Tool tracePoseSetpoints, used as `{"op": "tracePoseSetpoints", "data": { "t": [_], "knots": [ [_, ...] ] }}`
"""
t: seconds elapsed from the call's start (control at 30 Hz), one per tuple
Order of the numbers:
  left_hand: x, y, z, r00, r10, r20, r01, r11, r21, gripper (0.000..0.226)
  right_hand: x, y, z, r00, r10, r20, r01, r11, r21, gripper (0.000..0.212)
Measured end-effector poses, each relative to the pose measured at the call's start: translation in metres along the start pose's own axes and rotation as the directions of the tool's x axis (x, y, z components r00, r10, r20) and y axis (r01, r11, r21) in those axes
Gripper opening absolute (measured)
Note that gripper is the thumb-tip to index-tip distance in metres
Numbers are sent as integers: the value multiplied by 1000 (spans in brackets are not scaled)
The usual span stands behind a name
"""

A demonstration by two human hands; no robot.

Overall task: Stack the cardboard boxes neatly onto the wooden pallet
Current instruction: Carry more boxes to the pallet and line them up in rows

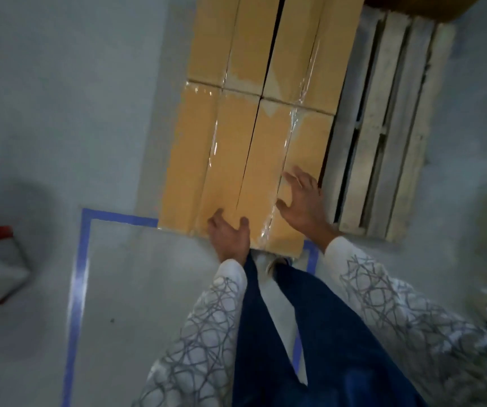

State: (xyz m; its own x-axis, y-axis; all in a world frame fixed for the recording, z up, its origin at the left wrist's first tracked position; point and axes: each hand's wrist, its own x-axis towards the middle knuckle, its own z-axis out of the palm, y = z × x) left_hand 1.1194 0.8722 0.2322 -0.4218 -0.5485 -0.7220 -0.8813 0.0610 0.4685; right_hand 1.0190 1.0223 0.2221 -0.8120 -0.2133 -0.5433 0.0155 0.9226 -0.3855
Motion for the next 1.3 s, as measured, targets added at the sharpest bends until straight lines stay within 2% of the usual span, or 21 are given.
{"op": "tracePoseSetpoints", "data": {
  "t": [0.1, 0.2, 0.37, 0.43, 0.6, 0.8, 0.93, 1.17, 1.3],
  "knots": [
    [-41, 7, -44, 968, 243, 67, -250, 960, 124, 69, -54, -20, -28, 996, -80, -37, 79, 997, -16, 73],
    [-59, -1, -86, 904, 411, 116, -427, 867, 256, 77, -101, -42, -47, 997, -69, -19, 68, 995, -67, 73],
    [-54, -26, -158, 822, 548, 152, -568, 779, 266, 80, -145, -100, -39, 1000, -13, -24, 11, 998, -65, 74],
    [-41, -33, -189, 784, 596, 175, -620, 739, 264, 83, -150, -129, -28, 999, 18, -41, -18, 1000, -1, 74],
    [-13, -21, -275, 716, 643, 272, -697, 640, 323, 92, -154, -222, -2, 981, 152, -120, -125, 969, 211, 70],
    [35, 33, -332, 608, 701, 372, -794, 535, 289, 88, -118, -303, -4, 973, 166, -160, -115, 952, 283, 69],
    [85, 83, -347, 530, 705, 470, -847, 459, 267, 86, -70, -342, -10, 946, 243, -214, -161, 927, 339, 68],
    [199, 212, -376, 433, 668, 605, -901, 343, 266, 83, 46, -413, -26, 915, 353, -196, -234, 859, 456, 69],
    [258, 308, -381, 314, 618, 721, -949, 197, 244, 85, 109, -444, -68, 860, 448, -244, -255, 792, 555, 69]
  ]
}}
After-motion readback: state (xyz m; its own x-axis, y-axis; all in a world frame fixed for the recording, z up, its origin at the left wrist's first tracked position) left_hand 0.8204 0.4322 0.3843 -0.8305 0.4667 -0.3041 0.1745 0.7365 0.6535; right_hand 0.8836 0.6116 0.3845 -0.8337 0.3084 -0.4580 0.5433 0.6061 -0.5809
